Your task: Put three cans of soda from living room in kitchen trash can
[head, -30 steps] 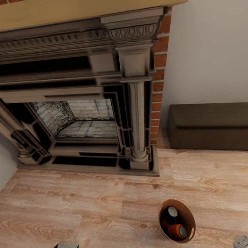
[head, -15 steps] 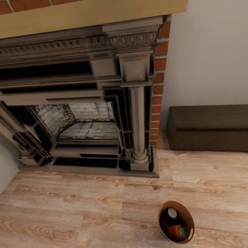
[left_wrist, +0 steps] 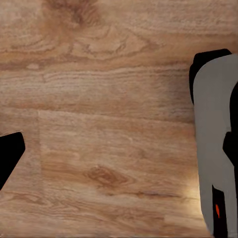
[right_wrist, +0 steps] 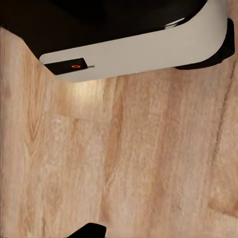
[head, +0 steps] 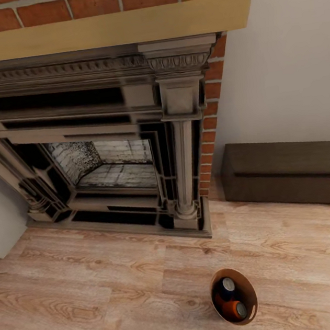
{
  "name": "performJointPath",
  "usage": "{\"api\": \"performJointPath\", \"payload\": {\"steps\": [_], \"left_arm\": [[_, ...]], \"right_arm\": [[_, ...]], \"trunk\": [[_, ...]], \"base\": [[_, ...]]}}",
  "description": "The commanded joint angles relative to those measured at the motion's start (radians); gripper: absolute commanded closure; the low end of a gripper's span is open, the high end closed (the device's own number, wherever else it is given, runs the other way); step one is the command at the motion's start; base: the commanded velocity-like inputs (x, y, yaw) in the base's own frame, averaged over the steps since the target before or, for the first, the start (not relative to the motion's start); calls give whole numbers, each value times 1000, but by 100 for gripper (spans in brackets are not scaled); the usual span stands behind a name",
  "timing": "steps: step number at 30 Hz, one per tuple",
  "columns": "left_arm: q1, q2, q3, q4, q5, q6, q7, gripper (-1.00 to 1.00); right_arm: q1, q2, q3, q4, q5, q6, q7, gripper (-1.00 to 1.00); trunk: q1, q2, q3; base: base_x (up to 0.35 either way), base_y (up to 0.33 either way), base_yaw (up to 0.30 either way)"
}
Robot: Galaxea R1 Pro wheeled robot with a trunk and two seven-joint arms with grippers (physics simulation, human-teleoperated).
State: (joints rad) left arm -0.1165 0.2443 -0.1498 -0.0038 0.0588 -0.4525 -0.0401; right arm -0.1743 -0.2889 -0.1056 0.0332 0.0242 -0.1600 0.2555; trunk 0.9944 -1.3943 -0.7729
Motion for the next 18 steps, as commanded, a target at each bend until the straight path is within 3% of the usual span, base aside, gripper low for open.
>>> {"api": "performJointPath", "payload": {"steps": [1, 9, 18], "left_arm": [[8, 0, 0, 0, 0, 3, 0, -100], [22, 0, -1, 1, -1, 8, -2, -100], [30, -6, 1, -1, 1, 4, -27, -100]], "right_arm": [[16, 6, -5, 4, -1, -7, -3, -100], [57, 22, -13, 9, -6, -17, -7, -100], [83, 46, -14, 11, -68, -17, -7, -100]], "trunk": [[-4, 7, 3], [-35, 63, 28], [-69, 126, 57]], "base": [[0, 0, 0], [0, 0, 0], [0, 0, 0]]}}
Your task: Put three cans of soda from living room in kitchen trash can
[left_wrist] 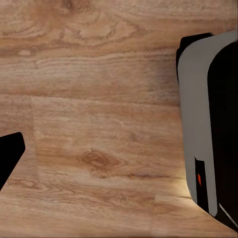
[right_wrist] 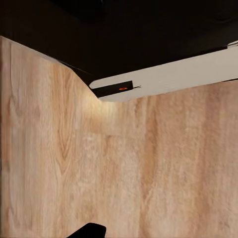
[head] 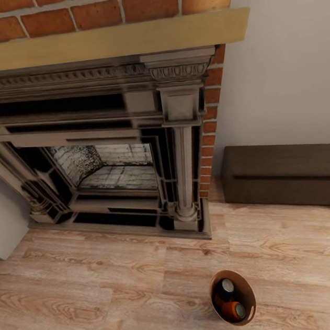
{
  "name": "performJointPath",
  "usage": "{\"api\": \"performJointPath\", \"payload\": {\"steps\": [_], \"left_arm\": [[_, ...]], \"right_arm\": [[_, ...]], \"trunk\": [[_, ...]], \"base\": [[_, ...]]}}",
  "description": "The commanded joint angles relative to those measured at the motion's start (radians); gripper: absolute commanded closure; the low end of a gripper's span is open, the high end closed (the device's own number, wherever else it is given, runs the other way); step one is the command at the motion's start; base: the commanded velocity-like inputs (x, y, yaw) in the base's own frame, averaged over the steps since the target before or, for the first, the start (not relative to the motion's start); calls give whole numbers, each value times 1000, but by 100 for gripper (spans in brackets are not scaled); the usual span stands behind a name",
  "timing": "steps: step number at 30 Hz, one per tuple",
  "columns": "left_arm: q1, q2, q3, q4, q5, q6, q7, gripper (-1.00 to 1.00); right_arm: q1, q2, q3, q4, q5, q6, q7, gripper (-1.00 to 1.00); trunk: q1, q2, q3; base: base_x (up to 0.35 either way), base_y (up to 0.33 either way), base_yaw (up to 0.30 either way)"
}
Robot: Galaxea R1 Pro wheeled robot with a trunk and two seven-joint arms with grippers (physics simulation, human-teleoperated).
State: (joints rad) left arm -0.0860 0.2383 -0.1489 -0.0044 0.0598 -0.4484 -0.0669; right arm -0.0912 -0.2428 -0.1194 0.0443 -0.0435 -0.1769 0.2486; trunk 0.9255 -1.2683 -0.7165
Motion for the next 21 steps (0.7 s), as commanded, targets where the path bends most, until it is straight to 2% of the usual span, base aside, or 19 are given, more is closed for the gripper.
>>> {"api": "performJointPath", "payload": {"steps": [1, 21], "left_arm": [[1, -3, 1, 0, 1, 2, -6, -100], [2, -24, 1, 1, -1, 20, -17, -100]], "right_arm": [[3, 2, 0, 0, -4, -1, 0, -100], [18, 14, 0, 0, -12, -14, 0, -100]], "trunk": [[-4, 7, 3], [-81, 147, 66]], "base": [[0, 0, 0], [0, 0, 0]]}}
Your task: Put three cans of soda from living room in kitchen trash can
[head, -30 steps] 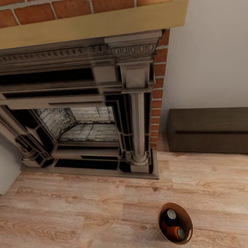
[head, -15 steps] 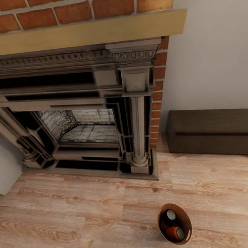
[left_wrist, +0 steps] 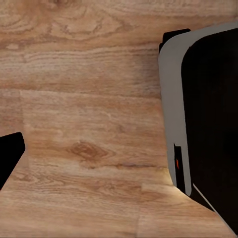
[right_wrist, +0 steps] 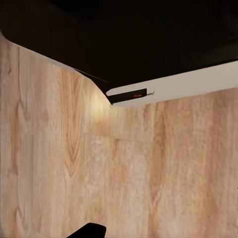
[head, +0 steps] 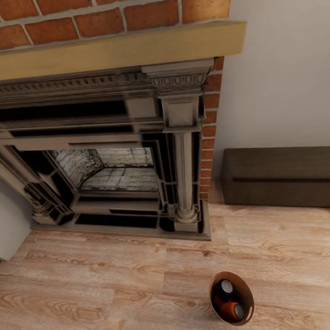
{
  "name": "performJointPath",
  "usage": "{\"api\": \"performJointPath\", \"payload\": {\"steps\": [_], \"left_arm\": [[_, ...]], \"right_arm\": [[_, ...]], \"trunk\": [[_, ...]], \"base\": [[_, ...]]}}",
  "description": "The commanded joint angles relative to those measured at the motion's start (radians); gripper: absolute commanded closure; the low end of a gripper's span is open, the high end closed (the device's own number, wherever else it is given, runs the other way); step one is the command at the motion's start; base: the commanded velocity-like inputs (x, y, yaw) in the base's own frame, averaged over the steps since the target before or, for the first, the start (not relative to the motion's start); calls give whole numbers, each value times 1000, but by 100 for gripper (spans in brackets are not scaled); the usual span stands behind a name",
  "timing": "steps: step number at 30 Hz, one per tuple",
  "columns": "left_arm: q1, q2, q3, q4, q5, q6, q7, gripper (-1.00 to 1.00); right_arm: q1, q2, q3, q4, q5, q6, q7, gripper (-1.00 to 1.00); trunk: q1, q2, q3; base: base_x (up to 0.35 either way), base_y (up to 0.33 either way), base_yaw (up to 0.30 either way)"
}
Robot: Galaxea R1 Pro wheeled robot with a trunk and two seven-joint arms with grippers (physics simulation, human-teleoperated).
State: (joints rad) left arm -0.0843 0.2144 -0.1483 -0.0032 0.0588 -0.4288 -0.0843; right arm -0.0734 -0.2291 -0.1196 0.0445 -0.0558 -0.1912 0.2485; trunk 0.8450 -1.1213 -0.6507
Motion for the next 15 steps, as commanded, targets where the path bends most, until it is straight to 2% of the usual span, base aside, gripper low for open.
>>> {"api": "performJointPath", "payload": {"steps": [1, 9, 13, 15], "left_arm": [[0, 0, 0, 0, 0, 2, 0, -100], [0, -2, -2, 0, -1, 19, -1, -100], [0, -4, -4, 0, -2, 21, -1, -100], [0, -19, -6, 0, -4, 23, -1, -100]], "right_arm": [[1, 0, 0, 0, 0, -2, 0, -100], [3, 3, 0, 0, 0, -15, 0, -100], [3, 13, 0, 0, 0, -17, 0, -100], [3, 16, 0, 0, 1, -17, 0, -100]], "trunk": [[-4, 7, 3], [-35, 63, 28], [-50, 91, 41], [-58, 105, 47]], "base": [[0, 0, 0], [0, 0, 0], [0, 0, 0], [0, 0, 0]]}}
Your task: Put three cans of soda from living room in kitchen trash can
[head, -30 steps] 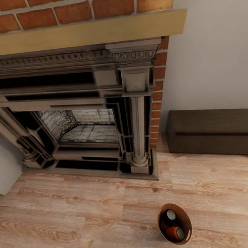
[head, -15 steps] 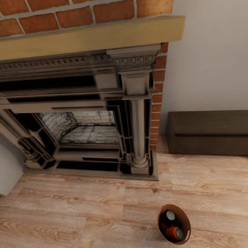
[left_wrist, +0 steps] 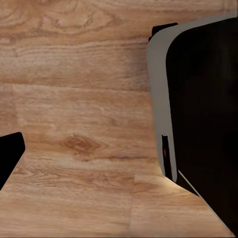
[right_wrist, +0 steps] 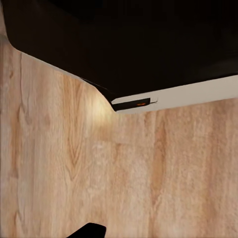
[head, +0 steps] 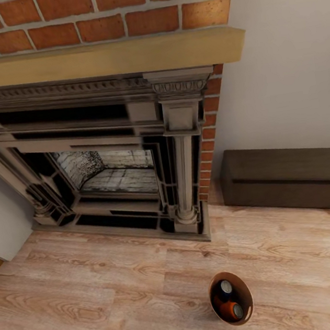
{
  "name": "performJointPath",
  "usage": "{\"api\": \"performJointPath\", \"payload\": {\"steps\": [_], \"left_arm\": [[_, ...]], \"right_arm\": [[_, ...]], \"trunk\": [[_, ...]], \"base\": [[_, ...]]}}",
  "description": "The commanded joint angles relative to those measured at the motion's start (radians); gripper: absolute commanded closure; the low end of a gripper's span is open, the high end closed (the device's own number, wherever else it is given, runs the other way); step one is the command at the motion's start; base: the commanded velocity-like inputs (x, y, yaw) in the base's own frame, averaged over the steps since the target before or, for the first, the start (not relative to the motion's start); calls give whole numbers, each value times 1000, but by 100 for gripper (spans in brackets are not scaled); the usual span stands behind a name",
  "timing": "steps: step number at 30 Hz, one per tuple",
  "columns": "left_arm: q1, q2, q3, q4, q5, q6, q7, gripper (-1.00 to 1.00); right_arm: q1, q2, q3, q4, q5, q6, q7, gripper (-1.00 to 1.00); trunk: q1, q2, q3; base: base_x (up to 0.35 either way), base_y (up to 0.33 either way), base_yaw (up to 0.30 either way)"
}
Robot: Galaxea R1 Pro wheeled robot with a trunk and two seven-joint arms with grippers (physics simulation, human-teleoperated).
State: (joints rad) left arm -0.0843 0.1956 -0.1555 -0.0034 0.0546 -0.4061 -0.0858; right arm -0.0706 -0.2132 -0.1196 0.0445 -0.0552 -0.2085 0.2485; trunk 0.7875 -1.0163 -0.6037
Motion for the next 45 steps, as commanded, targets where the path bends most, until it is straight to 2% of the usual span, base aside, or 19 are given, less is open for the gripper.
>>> {"api": "performJointPath", "payload": {"steps": [1, 4, 11, 18, 28, 45], "left_arm": [[0, -8, 0, 0, 0, 1, 0, -100], [0, -30, -4, 0, -3, 18, 0, -100], [0, -44, -7, -1, -8, 66, -1, -100], [0, -40, -8, 0, -7, 114, -2, -100], [0, -34, -9, 0, -5, 179, -2, -100], [10, -33, -9, 1, -7, 206, -2, -100]], "right_arm": [[0, 1, 0, 0, 0, 0, 0, -100], [0, 6, 0, 0, 0, -1, 0, -100], [0, 12, 1, 0, 6, 1, 13, -100], [0, 13, 1, 1, 5, 8, 20, -100], [43, 13, 1, 1, 2, 11, 23, -100], [109, 31, 0, 0, -1, 9, 22, -100]], "trunk": [[-4, 7, 3], [-15, 28, 13], [-42, 77, 35], [-69, 126, 57], [-107, 196, 88], [-173, 315, 141]], "base": [[0, 0, 0], [0, 0, 0], [0, 0, 0], [0, 0, 0], [0, 0, 0], [0, 0, 0]]}}
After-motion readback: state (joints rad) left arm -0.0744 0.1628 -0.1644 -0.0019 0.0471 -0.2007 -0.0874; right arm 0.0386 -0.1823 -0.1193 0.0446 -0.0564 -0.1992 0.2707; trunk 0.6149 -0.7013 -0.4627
